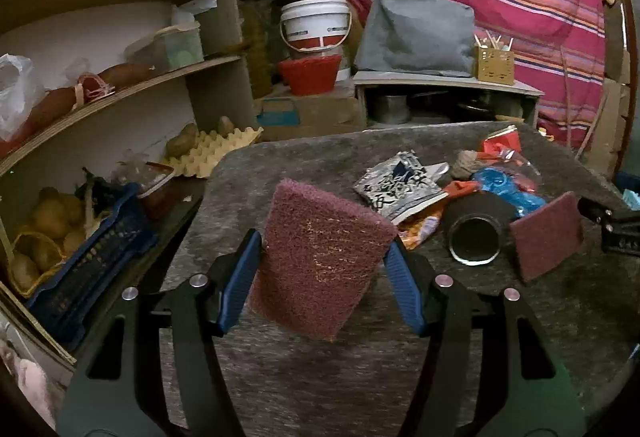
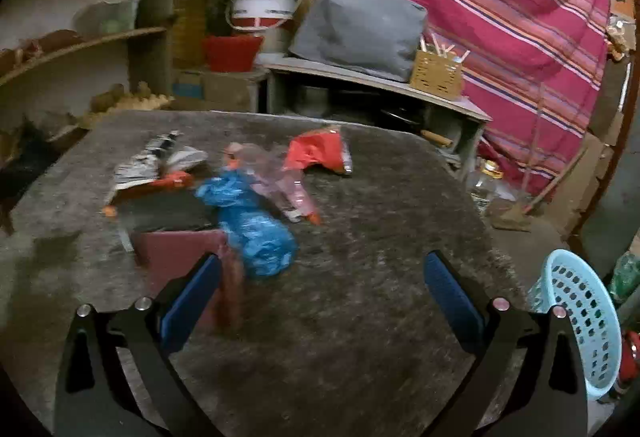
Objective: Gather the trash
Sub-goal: 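Lift the pad with the left tool while the right tool grasps the other maroon pad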
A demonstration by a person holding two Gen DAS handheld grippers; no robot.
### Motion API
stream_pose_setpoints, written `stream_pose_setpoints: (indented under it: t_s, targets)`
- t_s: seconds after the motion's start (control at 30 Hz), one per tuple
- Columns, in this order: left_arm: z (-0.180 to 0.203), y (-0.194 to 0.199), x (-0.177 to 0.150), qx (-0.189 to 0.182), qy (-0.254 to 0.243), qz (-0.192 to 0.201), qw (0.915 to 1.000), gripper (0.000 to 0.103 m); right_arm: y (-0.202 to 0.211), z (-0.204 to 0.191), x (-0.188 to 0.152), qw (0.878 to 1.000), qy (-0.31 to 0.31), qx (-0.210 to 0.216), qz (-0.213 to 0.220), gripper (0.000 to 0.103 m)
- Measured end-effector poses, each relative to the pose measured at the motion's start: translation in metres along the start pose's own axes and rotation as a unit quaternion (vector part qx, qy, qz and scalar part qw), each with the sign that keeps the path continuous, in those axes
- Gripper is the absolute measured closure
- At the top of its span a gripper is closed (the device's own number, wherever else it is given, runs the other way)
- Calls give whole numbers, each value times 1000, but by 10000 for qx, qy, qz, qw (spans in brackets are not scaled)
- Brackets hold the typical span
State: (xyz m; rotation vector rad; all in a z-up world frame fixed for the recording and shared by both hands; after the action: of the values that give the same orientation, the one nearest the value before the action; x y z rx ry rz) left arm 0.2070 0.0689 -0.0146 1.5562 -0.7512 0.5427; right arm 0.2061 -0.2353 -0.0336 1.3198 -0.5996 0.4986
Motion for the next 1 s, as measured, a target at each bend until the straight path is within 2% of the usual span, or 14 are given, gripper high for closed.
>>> stream_pose_setpoints:
  t_s: [0.23, 0.37, 0.53, 0.63, 0.8, 1.0]
  targets:
    - [-6, -13, -1, 126, -68, -94, 9999, 42, -37, 5, 3, 9990, -80, -62, -429, 4]
    - [-15, -16, 0, 145, 2, -130, 9998, 42, -22, 2, 4, 9994, -141, 75, -296, 4]
    - [-27, -13, -1, 212, 123, -128, 9996, 42, 2, 0, 2, 9995, -93, -284, -42, 4]
    - [-33, -9, -2, 215, 192, -112, 9995, 42, 12, 5, 0, 9993, -151, -335, 10, 4]
    - [-37, 0, -3, 268, 219, -42, 9994, 42, 15, -6, -8, 9998, -34, -100, -161, 4]
    - [-41, 9, -3, 248, 313, 23, 9992, 42, 6, -45, -25, 9980, 68, 391, -501, 4]
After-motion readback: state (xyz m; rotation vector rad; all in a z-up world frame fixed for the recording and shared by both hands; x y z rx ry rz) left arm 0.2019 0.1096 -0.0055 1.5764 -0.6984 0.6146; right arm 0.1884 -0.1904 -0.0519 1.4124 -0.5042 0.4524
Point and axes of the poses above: each gripper's, at about its wrist camera, not at the fingertips, and y roughly against the way its jaws point, z to its right, x to its top, the point moved 4 cm from there along -y, roughly the way its jaws point, and after that the axes turned 13 degrees about -z, right-handed, at the moved point
